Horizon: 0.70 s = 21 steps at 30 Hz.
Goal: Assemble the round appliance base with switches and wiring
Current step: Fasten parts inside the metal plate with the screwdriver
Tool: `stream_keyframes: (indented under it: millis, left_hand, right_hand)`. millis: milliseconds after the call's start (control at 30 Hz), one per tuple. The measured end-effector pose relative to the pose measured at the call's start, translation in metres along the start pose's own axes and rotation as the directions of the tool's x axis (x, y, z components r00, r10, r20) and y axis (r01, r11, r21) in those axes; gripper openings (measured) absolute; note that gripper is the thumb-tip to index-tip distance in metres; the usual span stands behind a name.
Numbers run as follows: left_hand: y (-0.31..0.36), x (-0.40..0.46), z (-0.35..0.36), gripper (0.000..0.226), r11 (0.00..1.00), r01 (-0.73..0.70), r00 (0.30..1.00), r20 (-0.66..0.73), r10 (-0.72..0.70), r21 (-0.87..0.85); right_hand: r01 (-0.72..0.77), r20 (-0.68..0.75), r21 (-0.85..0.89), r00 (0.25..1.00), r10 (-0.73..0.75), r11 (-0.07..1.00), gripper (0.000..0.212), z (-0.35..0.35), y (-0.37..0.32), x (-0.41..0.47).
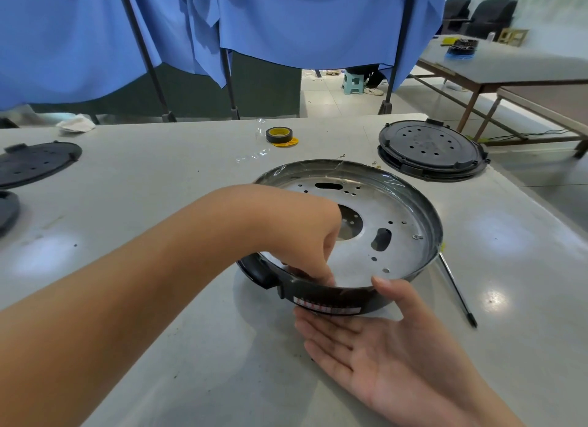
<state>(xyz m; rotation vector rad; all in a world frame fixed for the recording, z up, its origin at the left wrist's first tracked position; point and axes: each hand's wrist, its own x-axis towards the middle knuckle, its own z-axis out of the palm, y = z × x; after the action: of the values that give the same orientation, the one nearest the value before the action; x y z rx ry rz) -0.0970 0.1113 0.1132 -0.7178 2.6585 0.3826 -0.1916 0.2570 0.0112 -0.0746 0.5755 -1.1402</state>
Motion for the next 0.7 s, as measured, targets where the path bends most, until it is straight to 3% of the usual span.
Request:
stream_keyframes:
  millis: [100, 200, 300, 500, 600, 700]
  left_hand:
    - [0.001, 0.0, -0.002, 0.003, 0.998, -0.031, 0.999, 0.039, 0.033, -0.05]
    - [-0.003, -0.004, -0.002, 0.007, 0.991, -0.05, 0.996, 0.064, 0.059, -0.126]
    - [-0.012, -0.011, -0.002, 0.004, 0.984, -0.05, 0.999, 0.006, 0.052, -0.169]
    - [-0.027, -0.038, 0.018, 0.046, 0.944, -0.038, 0.988, -0.156, -0.014, -0.327]
    - [-0.03, -0.051, 0.038, 0.055, 0.95, -0.122, 0.962, -0.27, 0.043, -0.286]
    - [-0.027, -0.055, 0.058, 0.04, 0.976, -0.2, 0.894, -0.424, 0.147, -0.083]
  right_hand:
    - [-0.002, 0.003, 0.001, 1.0, 0.002, 1.0, 0.087, 0.0, 0.0, 0.0]
    - [-0.007, 0.001, 0.002, 1.0, 0.007, 1.0, 0.088, 0.0, 0.0, 0.0]
    - [-0.001, -0.007, 0.005, 1.0, 0.001, 1.0, 0.089, 0.001, 0.001, 0.0]
    - [0.013, -0.029, 0.024, 0.999, -0.012, 1.0, 0.085, 0.005, 0.003, -0.001]
    - [0.03, -0.048, 0.062, 0.998, -0.027, 0.998, 0.079, 0.006, 0.005, -0.001]
    - [0.049, -0.054, 0.098, 0.998, -0.044, 0.994, 0.084, 0.008, 0.008, -0.001]
